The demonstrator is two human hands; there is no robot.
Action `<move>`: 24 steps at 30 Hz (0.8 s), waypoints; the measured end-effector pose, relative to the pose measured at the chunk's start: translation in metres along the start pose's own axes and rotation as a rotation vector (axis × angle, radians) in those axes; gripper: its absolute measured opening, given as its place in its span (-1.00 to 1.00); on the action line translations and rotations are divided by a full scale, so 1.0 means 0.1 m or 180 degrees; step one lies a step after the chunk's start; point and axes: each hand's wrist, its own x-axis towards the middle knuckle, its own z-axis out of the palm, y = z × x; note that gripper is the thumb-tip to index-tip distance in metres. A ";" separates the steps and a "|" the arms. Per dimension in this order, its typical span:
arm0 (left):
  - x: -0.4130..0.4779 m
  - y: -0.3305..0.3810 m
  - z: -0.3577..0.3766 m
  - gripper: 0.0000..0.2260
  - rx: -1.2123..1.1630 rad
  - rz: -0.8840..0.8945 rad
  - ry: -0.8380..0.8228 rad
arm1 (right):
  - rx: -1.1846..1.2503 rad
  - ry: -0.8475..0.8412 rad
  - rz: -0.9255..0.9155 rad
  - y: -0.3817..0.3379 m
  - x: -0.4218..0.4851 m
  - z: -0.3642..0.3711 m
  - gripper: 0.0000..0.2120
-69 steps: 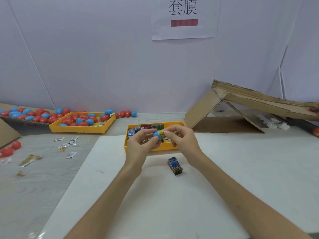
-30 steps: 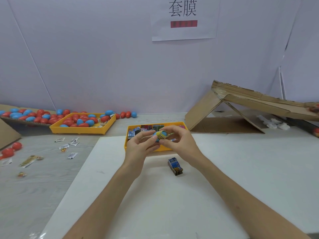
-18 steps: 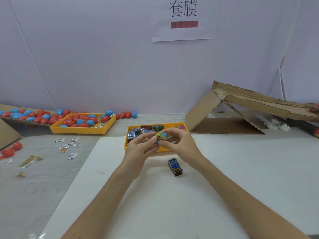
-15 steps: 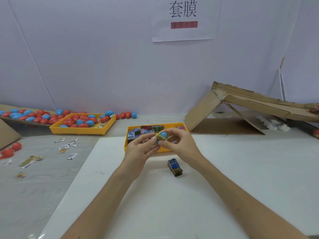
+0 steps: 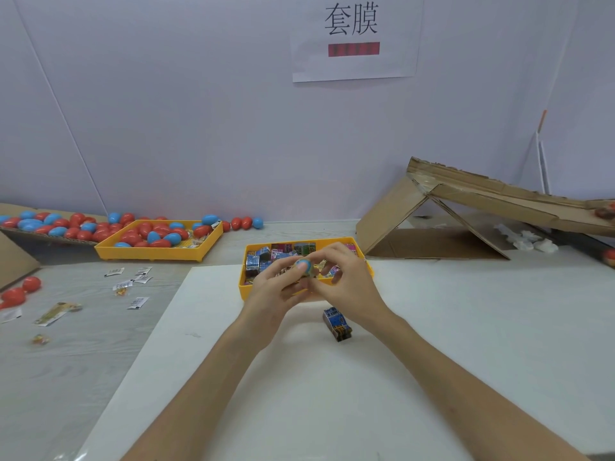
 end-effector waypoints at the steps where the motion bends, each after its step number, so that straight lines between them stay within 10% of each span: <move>1: 0.00 0.00 0.00 -0.68 -0.0019 -0.0007 -0.0013 | 0.0007 -0.0009 -0.0003 0.00 0.00 0.00 -0.74; 24: -0.03 0.07 0.00 -0.57 -0.0944 -0.0096 -0.0195 | 0.1033 -0.0273 0.0707 -0.09 0.01 -0.03 -0.86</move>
